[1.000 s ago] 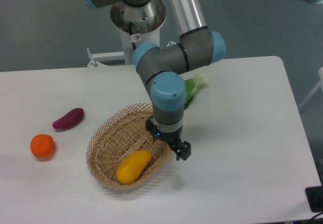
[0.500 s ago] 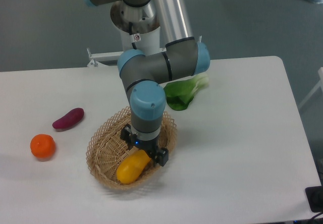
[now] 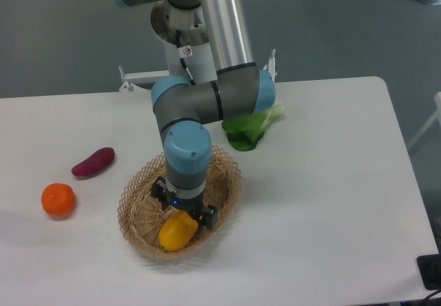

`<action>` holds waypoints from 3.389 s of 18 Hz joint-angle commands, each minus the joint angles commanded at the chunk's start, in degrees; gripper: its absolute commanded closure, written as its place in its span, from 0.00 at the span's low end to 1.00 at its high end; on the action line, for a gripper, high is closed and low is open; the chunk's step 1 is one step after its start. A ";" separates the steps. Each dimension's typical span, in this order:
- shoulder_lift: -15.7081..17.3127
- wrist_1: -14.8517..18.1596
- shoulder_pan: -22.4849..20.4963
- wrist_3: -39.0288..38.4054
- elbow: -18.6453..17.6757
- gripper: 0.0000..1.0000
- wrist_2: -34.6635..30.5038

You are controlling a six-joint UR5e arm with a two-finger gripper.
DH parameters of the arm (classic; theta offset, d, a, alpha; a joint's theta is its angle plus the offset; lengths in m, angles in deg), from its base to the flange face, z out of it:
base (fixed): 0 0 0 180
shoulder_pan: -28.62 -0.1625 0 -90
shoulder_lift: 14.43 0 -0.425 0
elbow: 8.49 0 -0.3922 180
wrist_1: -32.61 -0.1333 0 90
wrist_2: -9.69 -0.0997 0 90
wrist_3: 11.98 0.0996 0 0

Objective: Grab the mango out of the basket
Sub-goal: 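Close the gripper around the yellow mango inside the basket, then lift the mango up out of the basket and over its rim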

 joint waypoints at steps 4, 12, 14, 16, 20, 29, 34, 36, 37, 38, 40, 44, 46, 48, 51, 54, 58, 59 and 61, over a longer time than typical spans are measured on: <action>-0.79 -0.61 0.26 0.00 0.26 0.00 -0.09; -2.90 -4.48 0.35 0.26 0.53 0.00 -0.09; -2.82 -4.48 0.44 0.44 0.44 0.34 -0.09; -2.55 -4.48 0.35 0.61 0.26 0.66 0.09; -1.76 -4.22 0.35 0.79 0.09 0.77 0.44; 1.84 -2.90 -0.96 0.97 -0.53 0.75 3.51; 3.60 -2.64 -3.33 3.16 -0.53 0.74 4.57; 4.30 -2.20 -4.48 5.09 -0.53 0.73 4.66; 4.83 -1.59 -5.18 5.71 -0.35 0.73 4.66; 5.27 -0.80 -5.79 6.32 -0.26 0.73 4.57; 6.41 0.78 -7.11 7.99 -0.09 0.73 4.13; 7.73 2.81 -11.33 10.62 0.00 0.73 3.95; 8.17 2.81 -13.17 13.69 0.09 0.73 3.96; 8.35 2.64 -14.23 16.16 0.00 0.73 3.87; 8.35 2.37 -16.17 19.24 -0.44 0.73 3.43; 8.26 2.02 -16.87 19.77 -0.18 0.73 3.34; 8.35 2.28 -19.68 26.52 -0.35 0.70 0.54; 8.35 2.28 -20.21 28.11 -0.26 0.70 -0.43; 8.09 2.20 -21.09 30.49 0.00 0.70 -1.14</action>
